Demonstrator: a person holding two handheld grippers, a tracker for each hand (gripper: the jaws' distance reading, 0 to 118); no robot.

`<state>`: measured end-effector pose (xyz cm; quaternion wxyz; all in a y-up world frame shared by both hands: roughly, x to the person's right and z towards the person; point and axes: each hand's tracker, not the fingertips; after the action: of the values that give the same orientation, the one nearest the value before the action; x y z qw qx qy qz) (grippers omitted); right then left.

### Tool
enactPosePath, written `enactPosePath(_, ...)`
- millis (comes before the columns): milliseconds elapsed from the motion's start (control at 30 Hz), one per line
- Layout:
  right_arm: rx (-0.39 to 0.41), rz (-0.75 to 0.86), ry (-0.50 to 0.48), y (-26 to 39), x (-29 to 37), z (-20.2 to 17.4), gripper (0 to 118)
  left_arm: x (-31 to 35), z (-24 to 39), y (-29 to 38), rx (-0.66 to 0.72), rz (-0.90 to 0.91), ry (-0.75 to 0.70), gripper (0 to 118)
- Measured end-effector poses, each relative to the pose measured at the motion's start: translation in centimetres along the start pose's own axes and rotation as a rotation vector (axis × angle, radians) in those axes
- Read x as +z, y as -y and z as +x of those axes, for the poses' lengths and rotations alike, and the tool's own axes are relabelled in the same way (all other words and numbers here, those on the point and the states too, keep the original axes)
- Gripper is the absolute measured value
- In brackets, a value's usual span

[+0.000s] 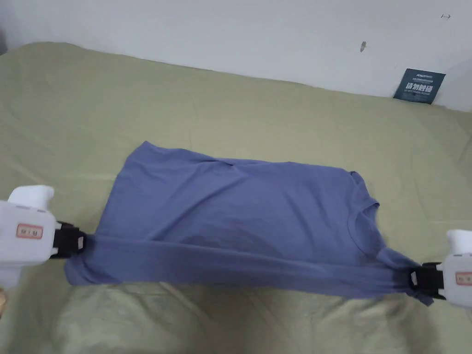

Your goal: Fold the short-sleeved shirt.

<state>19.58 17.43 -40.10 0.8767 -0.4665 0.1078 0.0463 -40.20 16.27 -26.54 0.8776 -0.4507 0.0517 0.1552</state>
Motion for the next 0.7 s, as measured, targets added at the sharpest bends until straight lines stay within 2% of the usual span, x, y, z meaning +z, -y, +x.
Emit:
enactPosePath(200,-0.058,-0.154,-0.015,-6.4,-7.1,0.6,3,-6.5,0.6,-6.6,-0.075,-0.086,-0.047,4)
enactPosePath(333,-0.065,-0.159,0.03,-8.1,-10.5,0.6,3,-10.4,0.5,-8.1,-0.073,-0.103,-0.067,4)
enactPosePath(400,-0.107,-0.163,0.005,-8.3,-11.4,0.7,5,-11.8,0.1,-8.1,-0.059,-0.135,-0.072,4)
enactPosePath(433,-0.125,-0.151,-0.009,-8.3,-11.7,0.7,25,-12.2,-0.2,-8.0,-0.049,-0.133,-0.072,18)
enactPosePath(500,-0.121,-0.128,-0.001,-8.1,-11.6,0.7,85,-12.5,-0.5,-7.9,-0.037,-0.117,-0.091,78)
enactPosePath(533,-0.09,-0.111,0.018,-7.4,-11.1,0.6,96,-11.8,-0.5,-7.5,-0.023,-0.106,-0.119,97)
enactPosePath(567,-0.07,-0.093,0.013,-7.0,-10.3,0.6,91,-11.3,-0.7,-7.2,-0.017,-0.108,-0.116,95)
enactPosePath(667,-0.046,-0.029,0.021,-5.8,-7.6,0.2,90,-7.6,-0.5,-6.2,-0.012,-0.054,-0.078,92)
enactPosePath(700,-0.032,-0.025,0.043,-5.0,-6.4,-0.1,86,-6.2,-0.2,-5.6,-0.03,-0.044,-0.081,85)
